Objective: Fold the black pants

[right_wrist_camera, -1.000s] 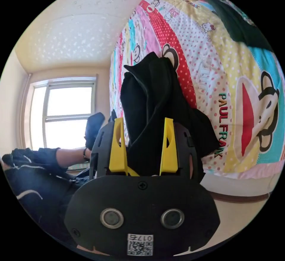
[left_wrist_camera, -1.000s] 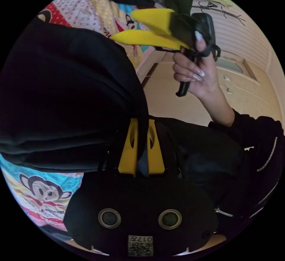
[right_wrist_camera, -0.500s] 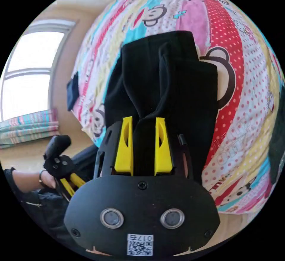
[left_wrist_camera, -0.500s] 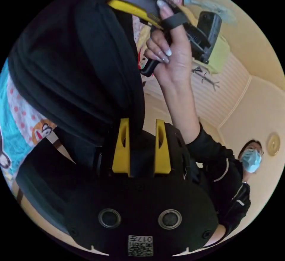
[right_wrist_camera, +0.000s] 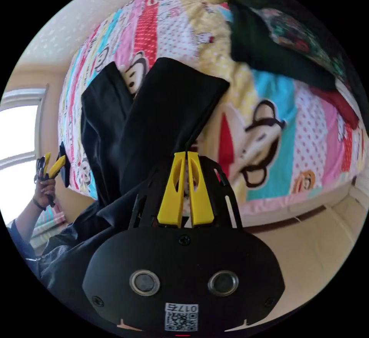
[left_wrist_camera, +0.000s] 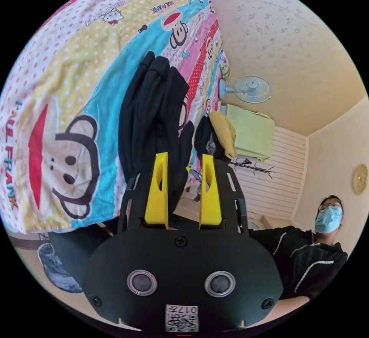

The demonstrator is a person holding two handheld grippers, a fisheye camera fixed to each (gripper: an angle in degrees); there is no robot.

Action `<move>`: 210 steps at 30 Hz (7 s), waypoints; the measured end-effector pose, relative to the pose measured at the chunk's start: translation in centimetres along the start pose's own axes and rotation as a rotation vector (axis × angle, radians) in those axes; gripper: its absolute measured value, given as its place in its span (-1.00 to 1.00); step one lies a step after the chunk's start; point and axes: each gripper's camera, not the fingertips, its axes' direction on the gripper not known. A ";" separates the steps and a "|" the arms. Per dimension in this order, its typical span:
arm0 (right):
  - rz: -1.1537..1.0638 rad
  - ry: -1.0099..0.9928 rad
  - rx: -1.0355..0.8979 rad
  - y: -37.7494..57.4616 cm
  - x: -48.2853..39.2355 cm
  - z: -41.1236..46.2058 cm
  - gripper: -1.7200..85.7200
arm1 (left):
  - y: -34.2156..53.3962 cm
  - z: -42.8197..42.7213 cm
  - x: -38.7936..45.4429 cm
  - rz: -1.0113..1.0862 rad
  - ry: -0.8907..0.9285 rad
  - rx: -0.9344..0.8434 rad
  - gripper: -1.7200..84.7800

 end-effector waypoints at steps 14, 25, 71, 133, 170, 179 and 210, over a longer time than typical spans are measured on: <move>0.294 -1.094 0.508 17.7 8.7 1.2 -0.88 | -2.7 10.8 2.0 -0.110 -0.423 -0.091 -0.82; -0.395 -1.228 0.115 5.3 -17.2 2.4 -0.66 | 13.3 12.9 23.8 0.835 -0.495 -0.122 -0.85; -1.108 -1.214 -0.205 8.1 -51.2 8.0 -0.94 | 25.3 -15.7 -11.9 0.487 0.264 0.548 -0.54; -1.278 -0.975 0.686 5.0 -49.9 -28.5 -0.95 | 38.3 -38.9 33.3 1.578 -0.311 1.150 -0.90; -0.714 -0.638 0.171 -32.1 -7.0 40.9 -0.95 | -25.2 -8.3 -23.8 0.686 0.180 0.208 -0.98; -0.767 -0.603 0.216 -29.8 1.2 35.2 -0.93 | -24.6 -8.4 -22.3 0.866 0.251 0.172 -0.98; -0.464 -0.765 0.656 14.6 19.6 18.8 -0.64 | 3.3 -19.1 -27.2 0.789 -0.020 0.652 -0.69</move>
